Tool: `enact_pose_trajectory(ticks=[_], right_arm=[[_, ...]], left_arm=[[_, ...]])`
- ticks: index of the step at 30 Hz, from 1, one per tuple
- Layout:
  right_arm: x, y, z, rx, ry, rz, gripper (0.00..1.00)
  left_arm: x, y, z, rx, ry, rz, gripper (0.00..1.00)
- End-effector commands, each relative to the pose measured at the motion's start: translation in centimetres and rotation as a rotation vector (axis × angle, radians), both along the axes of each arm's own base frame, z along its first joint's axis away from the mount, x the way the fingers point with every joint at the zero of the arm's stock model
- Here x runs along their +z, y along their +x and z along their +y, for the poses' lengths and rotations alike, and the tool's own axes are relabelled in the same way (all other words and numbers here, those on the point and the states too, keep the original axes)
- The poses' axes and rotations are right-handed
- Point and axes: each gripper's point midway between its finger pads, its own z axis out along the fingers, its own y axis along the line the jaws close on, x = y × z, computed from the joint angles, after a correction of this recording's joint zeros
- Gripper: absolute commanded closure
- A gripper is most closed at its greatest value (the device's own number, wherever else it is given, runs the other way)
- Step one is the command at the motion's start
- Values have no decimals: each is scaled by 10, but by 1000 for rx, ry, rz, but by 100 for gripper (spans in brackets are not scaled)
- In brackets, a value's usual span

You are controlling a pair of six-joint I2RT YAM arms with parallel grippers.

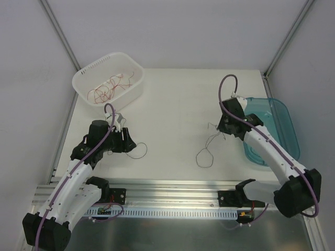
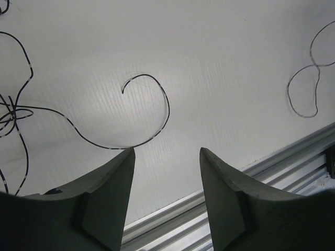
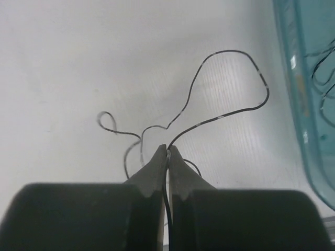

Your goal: Untangle the cables

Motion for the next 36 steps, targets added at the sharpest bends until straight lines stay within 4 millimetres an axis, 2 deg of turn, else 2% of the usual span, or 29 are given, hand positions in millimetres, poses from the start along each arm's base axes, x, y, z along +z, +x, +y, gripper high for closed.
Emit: enact_pose_trajectory(ticks=[1,3,5,7,8,11,12,13,17,18,19,20,23,24,27,30,31,34,36], right_arm=[[81,1,-18,26,-62,-141,99],[110,1,-26,21,-73,-197,99],[148,0,-39,10,-81,-266,99],[172,-1,-56,-6,-129,-307,99],[197,0,-66,-37,-149,-367,99],[229,-3,-97,-106,-205,-420,99],[234,-3,-105,-129,-214,-425,99],[238,-4,-122,-185,-228,-433,99],[229,0,-159,-316,-228,-434,99],[213,1,-166,-342,-228,-405,99],[209,3,-180,-402,-225,-417,99],[194,5,-194,-468,-212,-407,99],[168,7,-214,-555,-223,-380,99],[150,6,-224,-611,-221,-357,99],[119,10,-237,-668,-205,-289,98],[88,11,-237,-680,-151,-176,71],[85,12,-235,-681,-136,-155,51],[85,12,-228,-663,-98,-138,13],[91,8,-225,-655,-88,-159,4]], left_arm=[[12,5,2,-4,18,-56,47],[14,6,3,2,20,-64,47],[13,5,3,3,20,-62,47],[14,5,3,6,19,-68,47],[14,5,3,6,20,-66,47],[14,4,4,7,18,-67,47],[14,5,4,7,20,-69,47],[15,5,4,6,18,-72,47],[15,4,4,9,16,-75,47],[16,4,4,10,16,-77,47],[15,4,4,9,16,-77,47],[15,4,4,11,16,-75,47],[15,4,4,9,14,-74,47],[14,3,3,8,14,-70,47],[14,4,4,9,14,-71,47],[15,4,3,7,12,-71,47],[14,3,3,5,11,-67,47],[14,3,3,5,11,-65,47],[14,3,3,5,11,-67,47]])
